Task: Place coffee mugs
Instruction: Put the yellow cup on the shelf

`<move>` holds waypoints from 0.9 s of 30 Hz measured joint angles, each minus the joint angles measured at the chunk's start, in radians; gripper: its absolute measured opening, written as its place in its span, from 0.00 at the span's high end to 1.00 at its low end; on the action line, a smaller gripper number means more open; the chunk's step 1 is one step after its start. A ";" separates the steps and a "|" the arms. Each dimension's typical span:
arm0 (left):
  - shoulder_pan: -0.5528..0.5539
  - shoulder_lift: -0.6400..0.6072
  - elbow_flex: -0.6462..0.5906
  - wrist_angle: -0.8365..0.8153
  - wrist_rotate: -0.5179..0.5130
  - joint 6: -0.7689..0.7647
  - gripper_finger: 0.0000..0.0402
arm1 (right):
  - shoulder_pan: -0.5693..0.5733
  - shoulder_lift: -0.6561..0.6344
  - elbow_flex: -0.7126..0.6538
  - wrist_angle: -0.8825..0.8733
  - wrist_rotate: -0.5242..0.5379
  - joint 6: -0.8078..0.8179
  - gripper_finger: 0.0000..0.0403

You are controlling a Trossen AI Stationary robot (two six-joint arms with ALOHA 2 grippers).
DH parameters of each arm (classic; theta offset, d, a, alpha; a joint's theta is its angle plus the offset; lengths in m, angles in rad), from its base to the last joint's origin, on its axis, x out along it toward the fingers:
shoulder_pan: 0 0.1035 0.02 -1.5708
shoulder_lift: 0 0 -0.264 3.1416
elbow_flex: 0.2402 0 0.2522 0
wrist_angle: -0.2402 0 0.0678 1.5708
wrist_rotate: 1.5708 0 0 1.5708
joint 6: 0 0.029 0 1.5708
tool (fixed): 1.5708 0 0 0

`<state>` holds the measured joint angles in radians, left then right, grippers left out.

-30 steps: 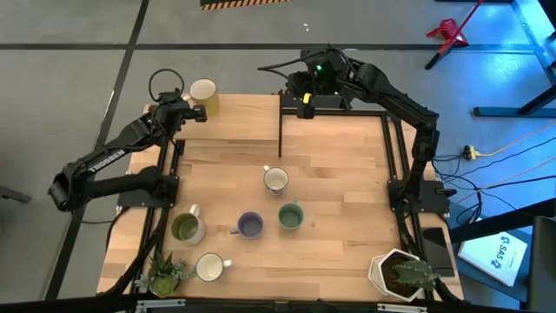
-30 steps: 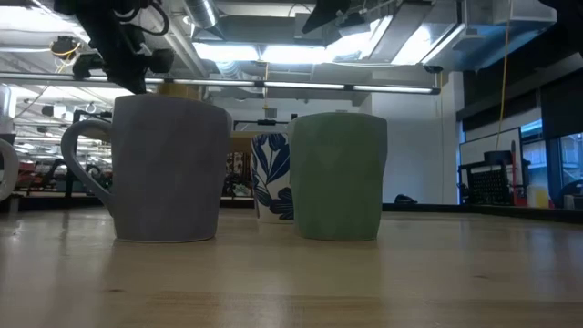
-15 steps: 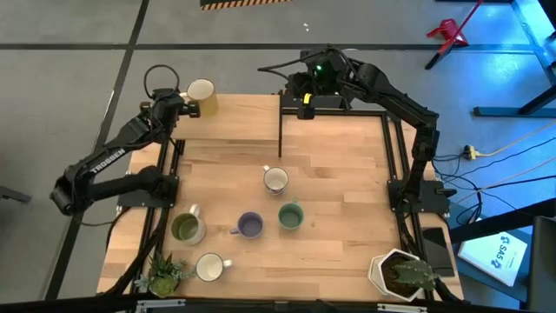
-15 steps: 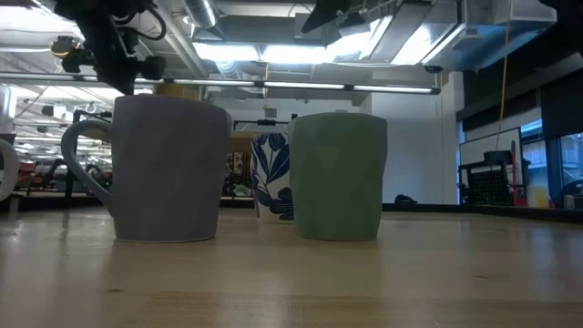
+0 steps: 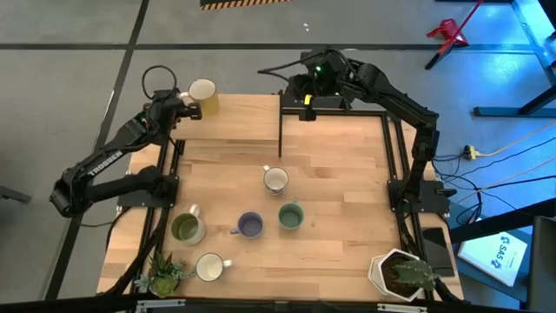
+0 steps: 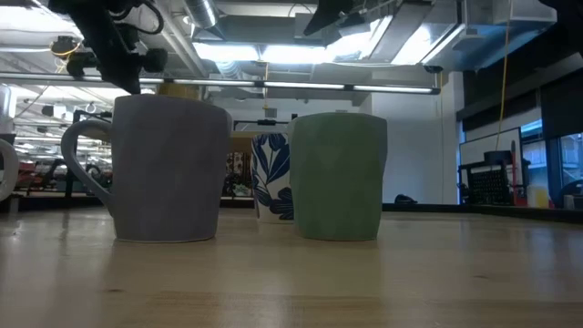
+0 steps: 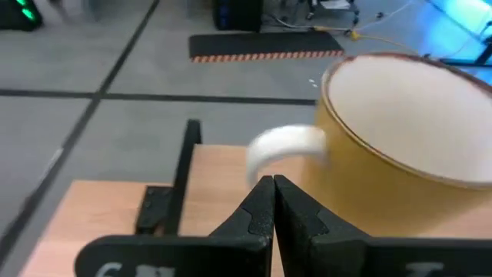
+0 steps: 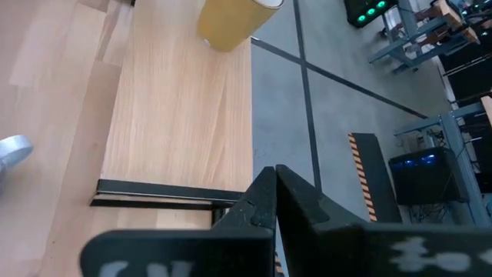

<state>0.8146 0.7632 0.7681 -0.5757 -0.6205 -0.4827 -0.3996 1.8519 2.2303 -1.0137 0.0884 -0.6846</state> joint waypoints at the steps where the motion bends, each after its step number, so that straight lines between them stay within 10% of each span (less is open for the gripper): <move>1: -0.010 -0.008 0.000 -0.001 0.005 -0.014 1.00 | 0.000 0.000 0.000 -0.001 -0.004 0.000 1.00; 20: -0.349 0.035 0.001 0.202 -0.001 -0.223 1.00 | 0.000 0.044 0.000 -0.003 -0.055 -0.001 1.00; 27: -0.510 0.164 0.001 0.314 -0.221 -0.250 1.00 | 0.000 0.043 0.000 -0.009 -0.055 -0.001 1.00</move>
<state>0.3048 0.9273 0.7689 -0.2620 -0.8420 -0.7323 -0.3996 1.8950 2.2299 -1.0224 0.0330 -0.6855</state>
